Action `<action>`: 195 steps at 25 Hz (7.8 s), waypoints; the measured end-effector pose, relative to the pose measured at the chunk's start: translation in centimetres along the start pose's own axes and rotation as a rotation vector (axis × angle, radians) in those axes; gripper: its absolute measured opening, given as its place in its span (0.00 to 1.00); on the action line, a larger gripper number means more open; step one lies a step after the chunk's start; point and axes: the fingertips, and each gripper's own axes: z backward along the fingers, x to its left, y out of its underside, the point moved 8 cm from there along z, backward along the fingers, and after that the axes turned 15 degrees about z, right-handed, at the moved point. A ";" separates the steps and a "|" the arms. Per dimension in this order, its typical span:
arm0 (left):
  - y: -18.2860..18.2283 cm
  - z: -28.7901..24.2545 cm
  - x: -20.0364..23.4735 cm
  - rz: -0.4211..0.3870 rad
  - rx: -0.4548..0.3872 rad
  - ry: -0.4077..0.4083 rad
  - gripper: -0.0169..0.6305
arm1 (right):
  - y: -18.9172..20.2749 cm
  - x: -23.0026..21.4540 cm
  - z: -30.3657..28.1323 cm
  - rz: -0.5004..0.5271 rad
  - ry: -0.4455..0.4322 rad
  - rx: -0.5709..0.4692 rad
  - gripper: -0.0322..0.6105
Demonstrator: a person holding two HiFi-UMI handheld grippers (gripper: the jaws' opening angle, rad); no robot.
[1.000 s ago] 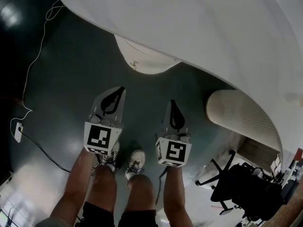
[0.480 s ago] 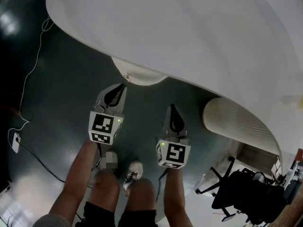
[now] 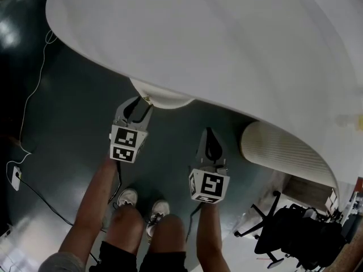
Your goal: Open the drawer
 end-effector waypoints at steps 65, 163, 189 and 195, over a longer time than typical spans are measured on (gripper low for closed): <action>7.3 13.0 0.3 0.081 0.278 -0.081 0.20 | -2.7 5.5 9.9 -0.039 -0.129 0.161 0.06; -45.1 48.7 -17.1 -0.001 -0.307 -0.234 0.18 | -51.1 -14.6 30.0 0.031 -0.075 -0.250 0.06; -44.0 55.0 -23.1 -0.022 -0.363 -0.260 0.06 | -49.3 -16.2 38.0 0.009 -0.081 -0.280 0.06; -43.8 54.9 -23.6 -0.027 -0.360 -0.250 0.06 | -48.7 -16.2 38.3 0.007 -0.079 -0.272 0.06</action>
